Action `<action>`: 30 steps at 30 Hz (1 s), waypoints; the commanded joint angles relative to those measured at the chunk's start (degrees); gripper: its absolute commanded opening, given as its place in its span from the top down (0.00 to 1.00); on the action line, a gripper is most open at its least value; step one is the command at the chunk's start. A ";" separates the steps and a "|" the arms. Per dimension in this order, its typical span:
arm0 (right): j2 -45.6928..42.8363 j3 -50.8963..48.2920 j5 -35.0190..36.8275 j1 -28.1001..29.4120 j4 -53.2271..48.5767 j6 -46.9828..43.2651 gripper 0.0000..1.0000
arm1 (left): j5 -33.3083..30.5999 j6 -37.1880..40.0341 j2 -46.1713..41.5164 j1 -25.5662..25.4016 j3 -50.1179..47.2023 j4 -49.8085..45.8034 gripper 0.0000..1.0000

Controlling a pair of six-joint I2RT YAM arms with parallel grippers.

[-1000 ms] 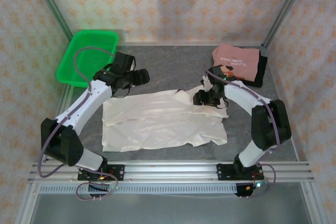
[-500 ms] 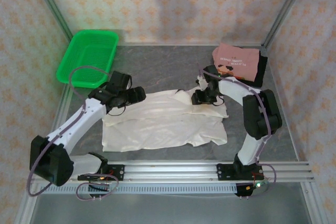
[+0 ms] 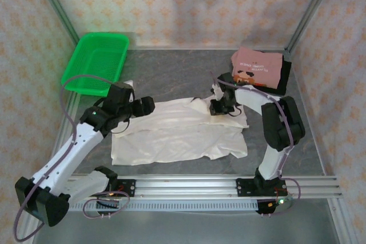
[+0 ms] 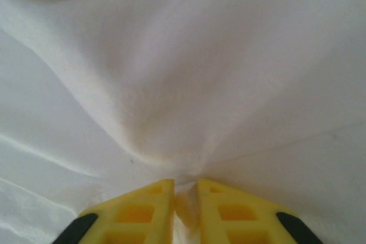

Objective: Fold and stack the t-shirts

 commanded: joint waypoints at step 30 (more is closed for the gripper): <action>-19.67 -16.64 -4.26 4.67 -1.82 14.01 0.92 | -6.04 7.13 -2.69 -0.43 0.77 -5.34 0.18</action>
